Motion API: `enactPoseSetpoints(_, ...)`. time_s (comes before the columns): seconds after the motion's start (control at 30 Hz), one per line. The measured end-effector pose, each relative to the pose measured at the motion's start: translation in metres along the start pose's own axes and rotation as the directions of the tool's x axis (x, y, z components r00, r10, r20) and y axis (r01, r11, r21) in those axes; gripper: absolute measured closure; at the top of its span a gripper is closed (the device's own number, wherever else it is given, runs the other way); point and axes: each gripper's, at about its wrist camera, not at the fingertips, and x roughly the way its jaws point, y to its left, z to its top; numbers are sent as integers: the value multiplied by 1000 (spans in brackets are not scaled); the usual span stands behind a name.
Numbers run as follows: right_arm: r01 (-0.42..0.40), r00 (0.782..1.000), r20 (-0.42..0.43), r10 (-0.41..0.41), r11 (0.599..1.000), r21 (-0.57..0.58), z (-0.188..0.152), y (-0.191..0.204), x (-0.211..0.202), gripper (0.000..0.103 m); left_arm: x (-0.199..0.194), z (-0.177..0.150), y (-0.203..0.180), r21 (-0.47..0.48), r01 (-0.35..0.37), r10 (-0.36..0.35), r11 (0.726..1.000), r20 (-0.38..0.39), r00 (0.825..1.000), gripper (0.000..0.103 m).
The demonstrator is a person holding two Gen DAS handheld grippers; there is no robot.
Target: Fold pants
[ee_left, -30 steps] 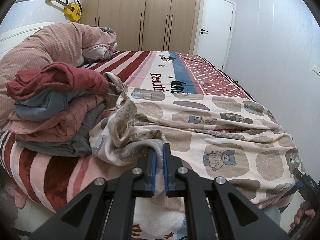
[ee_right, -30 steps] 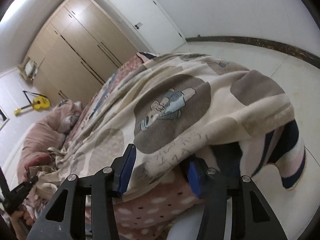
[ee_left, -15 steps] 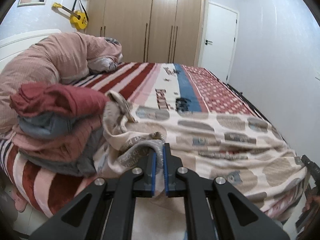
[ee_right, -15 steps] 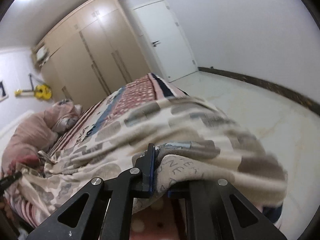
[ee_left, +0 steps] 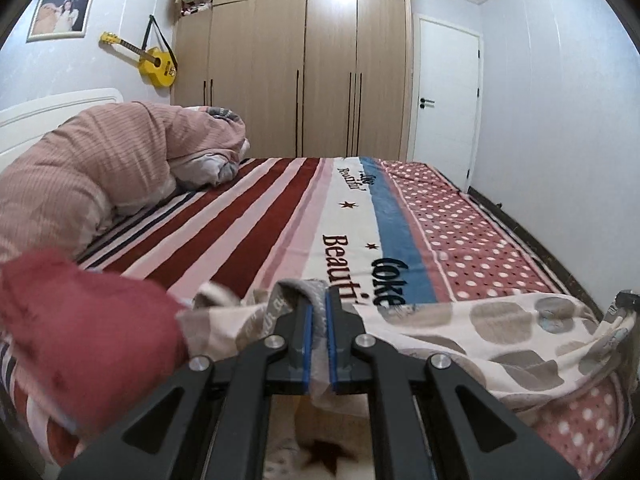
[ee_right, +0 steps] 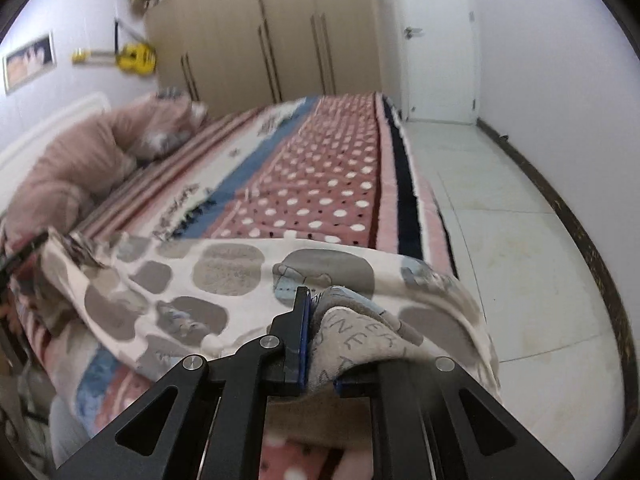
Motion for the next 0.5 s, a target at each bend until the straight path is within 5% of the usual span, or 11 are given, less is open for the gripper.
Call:
enactPoseSetpoints(0.23,74,993,-90,-80,995,-61,11,0,71,99,64,16,-9,27,-9,10,1000,-31,999,99)
enactPoseSetpoints(0.5,130,983,-112,-143,984,-121,2,1,104,99,107,18,-10,34,-45,47,998,-62,997,99)
